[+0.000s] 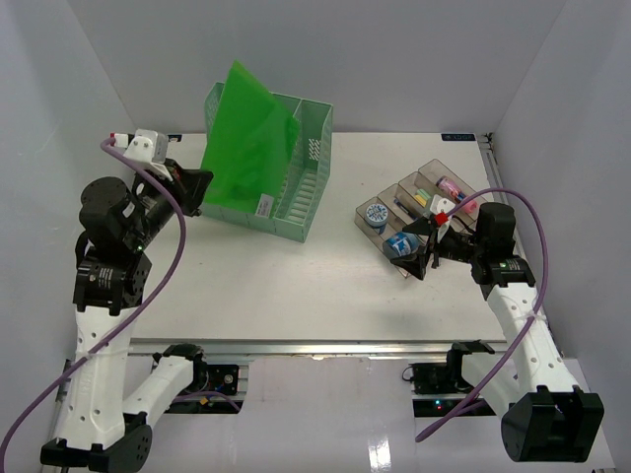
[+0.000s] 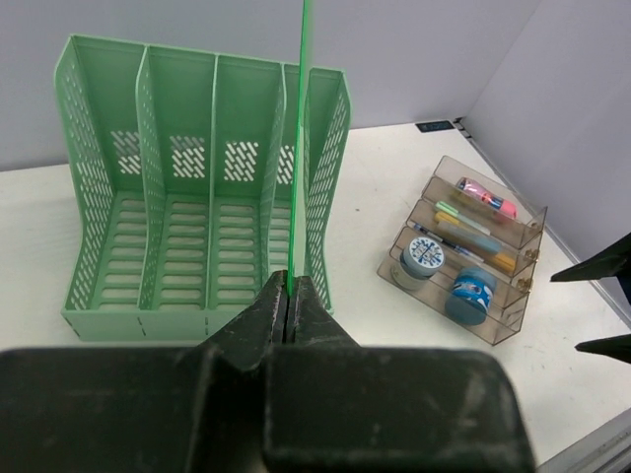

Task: Organize the desk

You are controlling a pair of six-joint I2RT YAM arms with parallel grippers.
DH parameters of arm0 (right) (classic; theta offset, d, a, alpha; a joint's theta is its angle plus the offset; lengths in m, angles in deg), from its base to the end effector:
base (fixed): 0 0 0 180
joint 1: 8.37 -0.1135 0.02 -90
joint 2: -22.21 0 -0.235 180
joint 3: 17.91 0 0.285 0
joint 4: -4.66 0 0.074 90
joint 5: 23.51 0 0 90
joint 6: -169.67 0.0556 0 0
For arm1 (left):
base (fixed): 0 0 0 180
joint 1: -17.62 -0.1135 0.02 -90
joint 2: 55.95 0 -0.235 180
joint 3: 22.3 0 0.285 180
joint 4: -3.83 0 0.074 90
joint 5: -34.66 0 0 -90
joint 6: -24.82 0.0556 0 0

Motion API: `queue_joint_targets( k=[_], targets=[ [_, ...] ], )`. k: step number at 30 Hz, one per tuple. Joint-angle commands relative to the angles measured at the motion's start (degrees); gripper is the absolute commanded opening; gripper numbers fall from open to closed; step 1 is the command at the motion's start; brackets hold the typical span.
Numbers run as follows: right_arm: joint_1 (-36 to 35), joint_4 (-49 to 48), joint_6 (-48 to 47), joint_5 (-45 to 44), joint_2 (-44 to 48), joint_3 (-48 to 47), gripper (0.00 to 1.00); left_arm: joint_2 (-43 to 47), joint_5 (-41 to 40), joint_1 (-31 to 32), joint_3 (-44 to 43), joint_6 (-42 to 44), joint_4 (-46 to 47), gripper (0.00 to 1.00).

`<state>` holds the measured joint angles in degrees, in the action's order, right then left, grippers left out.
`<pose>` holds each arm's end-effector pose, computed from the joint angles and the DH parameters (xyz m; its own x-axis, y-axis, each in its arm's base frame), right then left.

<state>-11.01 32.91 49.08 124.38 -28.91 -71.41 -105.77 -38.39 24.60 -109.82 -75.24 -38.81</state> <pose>0.2480 0.0586 0.2631 0.0247 -0.2696 -0.9626 -0.8983 0.4166 -0.1397 0.2170 -0.0429 0.4564 -0.1548 -0.1494 -0.9766 0.3834 0.9019 -0.1987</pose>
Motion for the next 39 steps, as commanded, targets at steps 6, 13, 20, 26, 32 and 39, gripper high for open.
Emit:
queue_joint_targets(
  k=[6,13,20,26,32,39],
  targets=[
    [0.2,-1.3,-0.2,0.0,0.1,0.1,0.9,-3.8,-3.5,0.0,-3.0,2.7,2.5,0.0],
    [0.2,-1.3,-0.3,-0.3,0.6,0.1,0.9,-4.1,-4.0,0.0,-1.4,3.0,2.6,0.0],
    [0.2,-1.2,-0.2,0.1,0.4,0.0,0.9,-6.3,4.1,0.0,-0.8,2.9,3.8,0.0],
    [0.2,-1.3,-0.3,-0.4,0.4,0.1,0.9,-15.3,8.7,1.3,-4.2,1.3,5.5,0.0],
    [0.2,-1.2,-0.3,-0.3,0.1,0.1,0.9,-21.2,7.0,4.0,-9.1,1.9,5.6,0.0],
    [0.2,-1.2,-0.3,-0.2,0.1,0.2,0.9,-25.9,0.6,7.6,-13.4,5.0,5.3,0.0]
  ],
)
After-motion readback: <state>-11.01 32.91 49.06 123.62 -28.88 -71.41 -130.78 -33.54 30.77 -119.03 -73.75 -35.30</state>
